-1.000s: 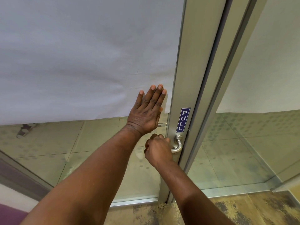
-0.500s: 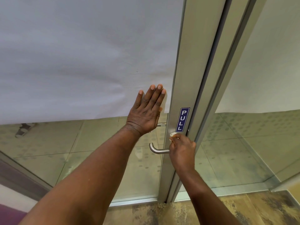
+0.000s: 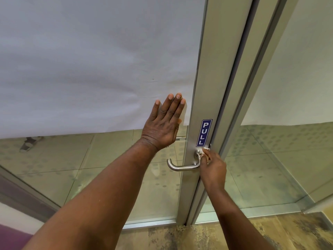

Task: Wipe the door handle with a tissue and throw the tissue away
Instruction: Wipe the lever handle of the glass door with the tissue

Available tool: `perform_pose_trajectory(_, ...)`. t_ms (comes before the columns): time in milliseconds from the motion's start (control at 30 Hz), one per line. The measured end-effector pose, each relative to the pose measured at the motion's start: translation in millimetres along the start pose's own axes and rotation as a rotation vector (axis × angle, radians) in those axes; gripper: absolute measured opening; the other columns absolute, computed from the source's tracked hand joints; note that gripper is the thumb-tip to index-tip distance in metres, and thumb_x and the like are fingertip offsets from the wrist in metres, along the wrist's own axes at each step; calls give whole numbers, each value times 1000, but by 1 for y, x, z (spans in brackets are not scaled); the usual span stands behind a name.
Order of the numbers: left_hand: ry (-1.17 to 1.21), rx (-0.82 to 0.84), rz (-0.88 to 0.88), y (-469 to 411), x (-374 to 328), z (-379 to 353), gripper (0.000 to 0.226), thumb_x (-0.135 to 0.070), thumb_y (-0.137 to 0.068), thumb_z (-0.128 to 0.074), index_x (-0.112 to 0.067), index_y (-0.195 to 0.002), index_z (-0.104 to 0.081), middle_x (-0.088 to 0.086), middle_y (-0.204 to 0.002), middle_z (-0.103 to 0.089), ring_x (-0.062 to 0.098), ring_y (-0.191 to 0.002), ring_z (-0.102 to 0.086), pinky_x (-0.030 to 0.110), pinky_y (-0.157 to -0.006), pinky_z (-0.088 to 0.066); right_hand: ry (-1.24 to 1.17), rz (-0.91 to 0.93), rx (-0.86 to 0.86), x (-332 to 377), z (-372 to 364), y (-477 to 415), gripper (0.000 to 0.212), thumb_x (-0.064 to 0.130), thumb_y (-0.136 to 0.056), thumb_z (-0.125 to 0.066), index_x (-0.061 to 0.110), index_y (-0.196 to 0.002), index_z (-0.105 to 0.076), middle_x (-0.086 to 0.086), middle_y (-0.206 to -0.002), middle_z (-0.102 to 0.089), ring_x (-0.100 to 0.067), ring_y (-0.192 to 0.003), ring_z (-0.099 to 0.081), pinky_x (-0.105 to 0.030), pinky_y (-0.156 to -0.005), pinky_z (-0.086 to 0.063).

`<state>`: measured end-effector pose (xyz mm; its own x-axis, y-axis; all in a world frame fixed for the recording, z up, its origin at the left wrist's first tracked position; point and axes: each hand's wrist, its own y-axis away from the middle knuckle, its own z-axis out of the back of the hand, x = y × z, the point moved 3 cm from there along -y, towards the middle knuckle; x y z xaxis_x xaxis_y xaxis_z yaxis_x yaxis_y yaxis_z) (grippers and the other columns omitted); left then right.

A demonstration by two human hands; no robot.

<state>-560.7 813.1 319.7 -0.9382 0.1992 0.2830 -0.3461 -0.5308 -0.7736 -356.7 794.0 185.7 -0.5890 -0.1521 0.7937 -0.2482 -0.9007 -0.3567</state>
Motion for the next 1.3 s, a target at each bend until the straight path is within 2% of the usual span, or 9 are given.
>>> perform_pose_trajectory(167, 10, 1, 0, 0, 0, 1, 70, -30, -104, -32, -11, -160, 5, 4, -166, 26, 23, -155, 21, 45, -125, 12, -270, -253, 28, -14, -7, 6, 25, 18, -96, -65, 20, -120, -74, 8, -100, -75, -5, -88, -68, -1, -68, -44)
perform_pose_trajectory(300, 9, 1, 3, -1, 0, 1, 69, -30, -104, -33, -11, -160, 3, 4, -166, 27, 22, -155, 22, 45, -125, 12, -482, -480, 21, -25, -15, 6, 23, 13, -95, -66, 18, -116, -76, 5, -99, -77, -8, -92, -71, -20, -78, -54)
perform_pose_trajectory(400, 1, -4, 6, 0, -1, 1, 69, -30, -104, -34, -11, -160, 1, 4, -166, 27, 22, -155, 21, 45, -125, 13, -582, -593, 6, -30, -21, 6, 24, 8, -92, -65, 20, -109, -78, 5, -95, -79, -5, -87, -72, -22, -78, -55)
perform_pose_trajectory(600, 8, -1, 4, 0, 0, -1, 73, -30, -104, -35, -12, -161, 6, 4, -167, 25, 23, -155, 21, 45, -125, 13, -876, -828, 10, -33, -34, 12, 28, -5, -91, -57, 7, -108, -76, -12, -83, -76, -13, -62, -64, -23, -59, -50)
perform_pose_trajectory(733, 12, -9, 0, 0, 0, -1, 72, -30, -104, -33, -12, -160, 8, 4, -167, 26, 22, -155, 20, 45, -125, 13, -1180, -1045, 95, -26, -43, 21, 25, -2, -96, -53, 6, -111, -71, -13, -101, -75, -22, -89, -70, -29, -77, -51)
perform_pose_trajectory(933, 24, 3, 0, 0, 0, 1, 72, -30, -105, -32, -12, -160, 10, 4, -166, 29, 22, -154, 22, 45, -125, 13, -1446, -1205, 121, -14, -55, 30, 26, 0, -100, -40, 2, -107, -64, -17, -108, -69, -24, -98, -67, -36, -103, -47)
perform_pose_trajectory(1067, 19, 8, 1, 0, 0, 2, 70, -30, -105, -33, -11, -160, 6, 4, -165, 29, 22, -154, 23, 45, -125, 14, -1550, -1245, 124, -6, -58, 34, 30, 6, -103, -35, 4, -111, -64, -18, -92, -77, -24, -98, -68, -37, -90, -49)
perform_pose_trajectory(1133, 17, 10, 2, 0, 0, 2, 70, -30, -105, -33, -11, -159, 6, 4, -165, 30, 22, -154, 23, 45, -125, 14, -1584, -1244, 116, -5, -59, 36, 30, 7, -103, -34, 4, -109, -64, -17, -85, -78, -24, -98, -68, -40, -96, -46)
perform_pose_trajectory(1300, 22, 3, 4, 0, 0, 3, 69, -30, -105, -33, -11, -160, 5, 4, -165, 29, 22, -154, 22, 45, -125, 12, -1579, -1212, 77, -12, -62, 37, 28, 3, -101, -39, 4, -112, -65, -15, -108, -71, -24, -104, -65, -39, -111, -40)
